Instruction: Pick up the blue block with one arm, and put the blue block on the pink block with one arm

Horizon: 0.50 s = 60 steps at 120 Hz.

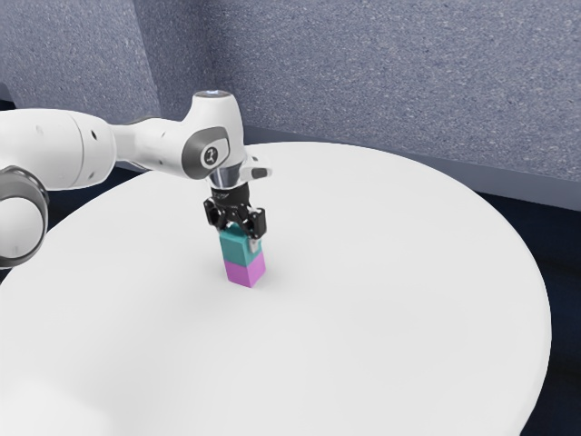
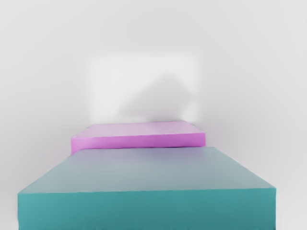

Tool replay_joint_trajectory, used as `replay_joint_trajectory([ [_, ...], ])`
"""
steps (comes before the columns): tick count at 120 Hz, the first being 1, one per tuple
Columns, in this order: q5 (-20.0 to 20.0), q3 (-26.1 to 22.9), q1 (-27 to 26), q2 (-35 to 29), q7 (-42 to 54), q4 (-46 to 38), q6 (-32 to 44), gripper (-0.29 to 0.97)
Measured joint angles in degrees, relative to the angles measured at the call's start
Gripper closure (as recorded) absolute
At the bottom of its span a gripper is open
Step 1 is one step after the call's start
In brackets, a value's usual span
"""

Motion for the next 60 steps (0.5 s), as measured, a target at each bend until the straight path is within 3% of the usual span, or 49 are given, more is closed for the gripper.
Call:
replay_joint_trajectory([
  [34,-0.4,0.0,0.0,-1.1,0.7,0.0,-0.2,0.05],
  [60,-0.6,0.6,0.0,-7.8,0.9,-0.2,-2.5,0.02],
])
